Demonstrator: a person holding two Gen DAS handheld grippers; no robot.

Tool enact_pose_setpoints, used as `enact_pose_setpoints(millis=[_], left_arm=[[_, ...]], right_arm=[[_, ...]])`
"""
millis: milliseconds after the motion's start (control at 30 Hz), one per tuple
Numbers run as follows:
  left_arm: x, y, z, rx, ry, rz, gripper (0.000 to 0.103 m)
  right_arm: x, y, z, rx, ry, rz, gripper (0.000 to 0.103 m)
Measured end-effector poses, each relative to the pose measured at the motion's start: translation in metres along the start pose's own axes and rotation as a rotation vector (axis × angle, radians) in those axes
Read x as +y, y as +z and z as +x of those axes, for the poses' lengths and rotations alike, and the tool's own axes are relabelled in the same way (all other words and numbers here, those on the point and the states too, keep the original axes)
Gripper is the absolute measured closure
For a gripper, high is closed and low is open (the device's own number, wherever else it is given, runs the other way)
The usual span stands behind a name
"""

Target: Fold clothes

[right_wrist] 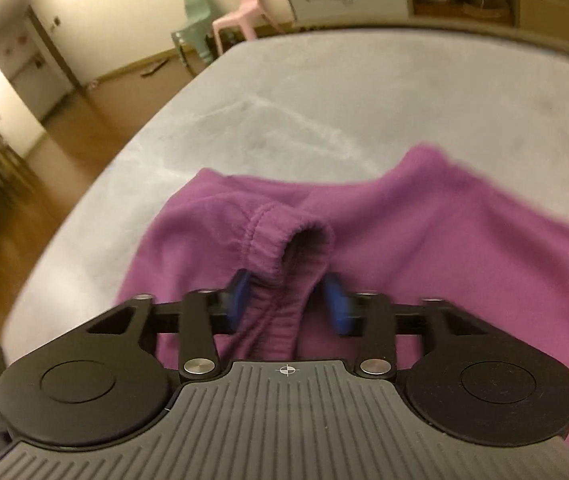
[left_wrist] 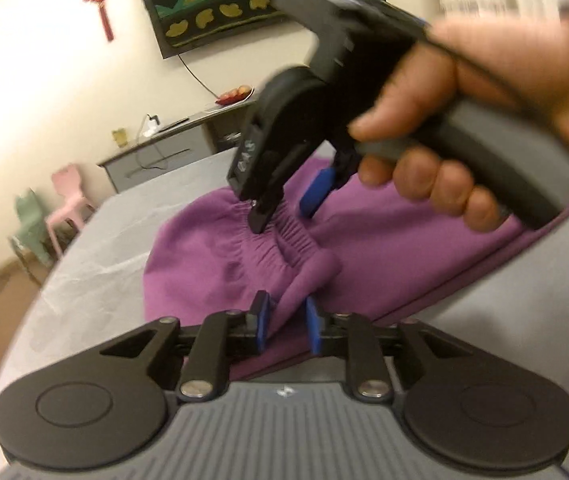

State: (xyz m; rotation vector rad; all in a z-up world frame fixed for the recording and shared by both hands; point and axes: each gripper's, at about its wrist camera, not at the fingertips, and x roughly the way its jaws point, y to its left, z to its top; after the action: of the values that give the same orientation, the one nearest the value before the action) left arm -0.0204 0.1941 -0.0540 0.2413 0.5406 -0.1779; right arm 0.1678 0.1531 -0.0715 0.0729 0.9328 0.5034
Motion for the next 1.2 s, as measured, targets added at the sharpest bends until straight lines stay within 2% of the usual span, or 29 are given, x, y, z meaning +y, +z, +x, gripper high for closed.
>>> enact_pose_setpoints(millis=[133, 200, 267, 300, 433, 500, 567, 667, 800, 900, 933, 967, 1000, 1100, 1133, 1167, 1200], left_arm=[[0.037, 0.006, -0.029, -0.121, -0.113, -0.231, 0.070], [0.040, 0.009, -0.017, -0.089, -0.109, -0.287, 0.071], [0.042, 0.013, -0.003, -0.048, -0.099, -0.334, 0.071], [0.039, 0.012, 0.001, -0.037, -0.094, -0.323, 0.070], [0.025, 0.008, 0.014, -0.001, -0.076, -0.242, 0.068], [0.018, 0.006, 0.021, 0.016, -0.067, -0.201, 0.069], [0.011, 0.005, 0.027, 0.034, -0.057, -0.161, 0.078], [0.004, 0.003, 0.029, 0.038, -0.075, -0.126, 0.079], [-0.001, 0.002, 0.031, 0.067, -0.090, -0.100, 0.079], [0.009, 0.003, 0.026, 0.078, -0.111, -0.151, 0.074], [0.014, 0.003, 0.019, 0.066, -0.112, -0.174, 0.074], [0.020, 0.002, 0.010, 0.049, -0.112, -0.198, 0.074], [0.028, 0.003, 0.001, 0.023, -0.108, -0.219, 0.072], [0.059, 0.005, -0.015, -0.055, -0.086, -0.364, 0.067], [0.070, 0.005, -0.012, -0.048, -0.085, -0.423, 0.067], [0.080, 0.004, -0.006, -0.027, -0.078, -0.473, 0.068], [0.087, 0.003, 0.000, 0.000, -0.054, -0.502, 0.068]], right_arm=[[0.008, 0.007, -0.043, -0.162, -0.051, -0.017, 0.046], [0.014, 0.010, -0.056, -0.219, -0.051, -0.038, 0.048], [0.027, 0.015, -0.048, -0.170, -0.028, -0.072, 0.056], [0.032, 0.017, -0.043, -0.143, -0.015, -0.079, 0.057], [0.020, 0.009, -0.017, -0.018, 0.062, 0.080, 0.057], [0.012, -0.002, -0.005, 0.011, 0.075, 0.126, 0.062], [0.008, -0.006, 0.008, 0.004, 0.066, 0.122, 0.084], [0.003, -0.008, 0.013, -0.015, 0.045, 0.105, 0.101], [-0.003, -0.013, 0.021, 0.007, 0.028, 0.084, 0.101], [0.004, -0.010, 0.015, 0.020, -0.001, 0.017, 0.097], [0.006, -0.007, 0.010, 0.024, -0.013, 0.000, 0.087], [0.009, -0.005, 0.004, 0.017, -0.028, -0.017, 0.069], [0.013, -0.001, -0.007, -0.033, -0.058, -0.035, 0.064], [0.027, 0.008, -0.036, -0.179, -0.139, -0.091, 0.064], [0.033, 0.010, -0.041, -0.202, -0.130, -0.118, 0.070], [0.039, 0.012, -0.041, -0.216, -0.102, -0.156, 0.082], [0.042, 0.012, -0.034, -0.205, -0.070, -0.191, 0.089]])
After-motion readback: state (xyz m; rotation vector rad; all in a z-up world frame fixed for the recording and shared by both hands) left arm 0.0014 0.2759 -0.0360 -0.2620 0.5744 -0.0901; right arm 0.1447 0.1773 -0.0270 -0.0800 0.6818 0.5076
